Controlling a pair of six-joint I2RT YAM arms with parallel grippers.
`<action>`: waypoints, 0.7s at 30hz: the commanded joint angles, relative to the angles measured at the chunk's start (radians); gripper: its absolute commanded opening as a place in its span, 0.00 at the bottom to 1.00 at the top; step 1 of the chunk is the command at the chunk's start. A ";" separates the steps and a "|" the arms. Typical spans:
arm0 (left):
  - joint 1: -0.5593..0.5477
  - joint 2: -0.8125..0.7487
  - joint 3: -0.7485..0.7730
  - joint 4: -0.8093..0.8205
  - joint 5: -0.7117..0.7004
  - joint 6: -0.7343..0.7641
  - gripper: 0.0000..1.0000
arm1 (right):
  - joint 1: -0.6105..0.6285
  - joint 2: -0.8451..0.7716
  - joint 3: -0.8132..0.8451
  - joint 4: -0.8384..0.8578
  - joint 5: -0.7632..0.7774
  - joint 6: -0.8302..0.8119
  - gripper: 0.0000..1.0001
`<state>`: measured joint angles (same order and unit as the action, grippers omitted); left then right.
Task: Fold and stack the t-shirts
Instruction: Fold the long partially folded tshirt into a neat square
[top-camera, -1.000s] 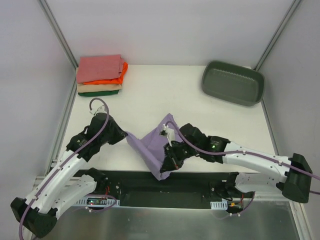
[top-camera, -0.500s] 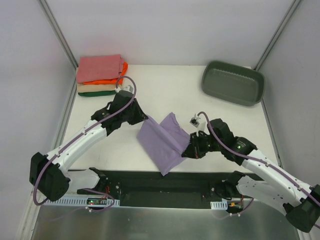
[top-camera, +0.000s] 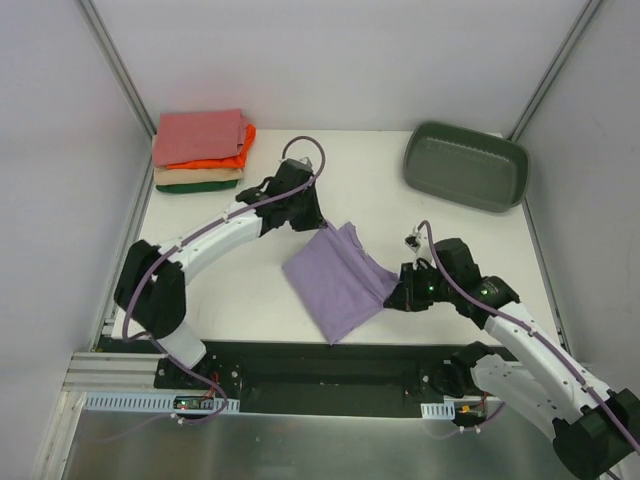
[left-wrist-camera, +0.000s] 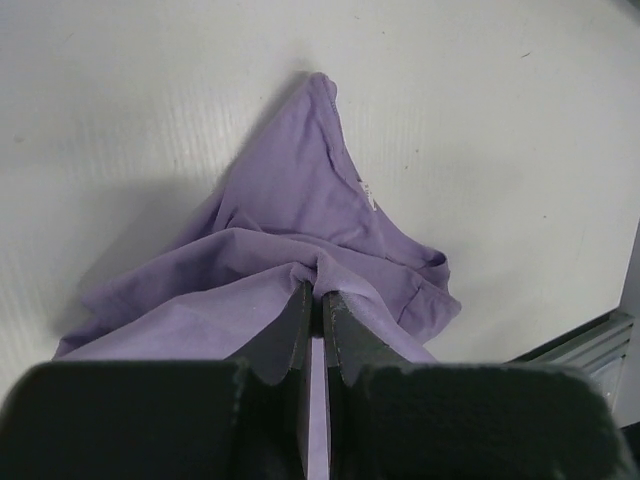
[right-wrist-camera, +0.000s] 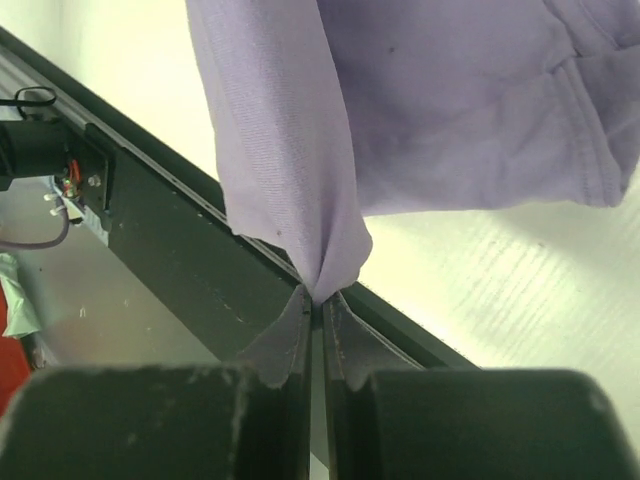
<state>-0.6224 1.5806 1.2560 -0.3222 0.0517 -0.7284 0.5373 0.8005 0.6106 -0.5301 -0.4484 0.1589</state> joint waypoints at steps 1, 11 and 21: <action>-0.011 0.114 0.129 0.054 -0.026 0.087 0.00 | -0.040 0.016 -0.035 -0.087 0.008 -0.030 0.01; -0.013 0.367 0.279 0.049 0.011 0.096 0.00 | -0.137 0.123 -0.086 -0.008 0.098 -0.010 0.06; -0.013 0.379 0.321 0.043 0.123 0.176 0.99 | -0.180 0.158 0.009 -0.070 0.183 -0.044 0.60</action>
<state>-0.6384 2.0434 1.5677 -0.2966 0.1471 -0.5976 0.3630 0.9955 0.5426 -0.5373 -0.3080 0.1410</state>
